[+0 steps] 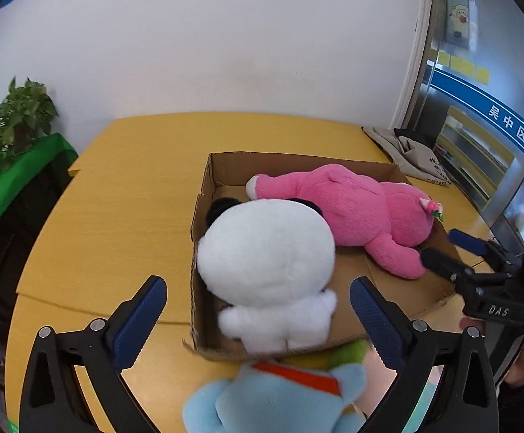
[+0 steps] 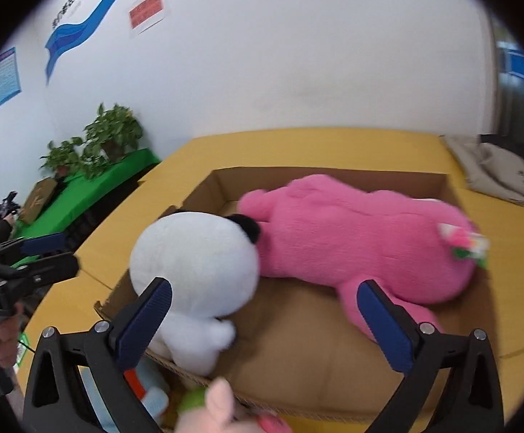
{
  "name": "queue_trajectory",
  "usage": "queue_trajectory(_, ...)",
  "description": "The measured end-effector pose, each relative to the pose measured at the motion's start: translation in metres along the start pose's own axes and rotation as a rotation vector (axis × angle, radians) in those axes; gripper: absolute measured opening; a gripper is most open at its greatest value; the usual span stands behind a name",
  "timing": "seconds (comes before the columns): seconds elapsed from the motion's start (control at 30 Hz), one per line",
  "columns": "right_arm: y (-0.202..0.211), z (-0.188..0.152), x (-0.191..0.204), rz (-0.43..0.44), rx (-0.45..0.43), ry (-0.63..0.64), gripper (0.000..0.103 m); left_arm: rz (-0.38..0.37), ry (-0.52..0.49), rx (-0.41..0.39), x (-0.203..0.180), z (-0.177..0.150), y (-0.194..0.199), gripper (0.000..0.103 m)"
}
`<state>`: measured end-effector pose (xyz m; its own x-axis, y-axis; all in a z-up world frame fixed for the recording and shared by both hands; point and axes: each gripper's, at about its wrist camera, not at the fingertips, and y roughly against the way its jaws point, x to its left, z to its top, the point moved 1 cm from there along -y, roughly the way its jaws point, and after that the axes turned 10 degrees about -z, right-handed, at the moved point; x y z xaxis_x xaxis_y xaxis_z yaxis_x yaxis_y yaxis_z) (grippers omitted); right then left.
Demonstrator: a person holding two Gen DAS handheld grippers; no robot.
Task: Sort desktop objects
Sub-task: 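Open both tools to release the white panda beside the pink bear, then withdraw both tools from the box back over the table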
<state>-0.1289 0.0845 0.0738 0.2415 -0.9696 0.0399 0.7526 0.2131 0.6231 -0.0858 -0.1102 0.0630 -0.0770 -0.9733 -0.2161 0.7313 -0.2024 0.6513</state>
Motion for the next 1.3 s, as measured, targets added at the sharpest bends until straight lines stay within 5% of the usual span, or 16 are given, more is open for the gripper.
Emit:
queue_trajectory(0.1,0.028,-0.014,-0.021,-0.098,-0.035,-0.032,0.103,0.04,0.012,-0.026,-0.024,-0.018,0.015,0.103)
queue_trajectory(0.23,0.057,-0.031,-0.042,-0.159,-0.043,-0.02,0.103,-0.001,0.051,-0.037,-0.051,-0.04,0.026,0.103)
queue_trajectory(0.7,0.102,-0.053,-0.053,-0.162,-0.069,0.032,0.103,-0.041,0.028,-0.051,-0.105,-0.064,0.051,0.103)
queue_trajectory(1.3,0.102,-0.053,-0.051,-0.172,-0.058,0.035,0.103,-0.05,0.031,-0.019,-0.103,-0.07,0.043,0.103)
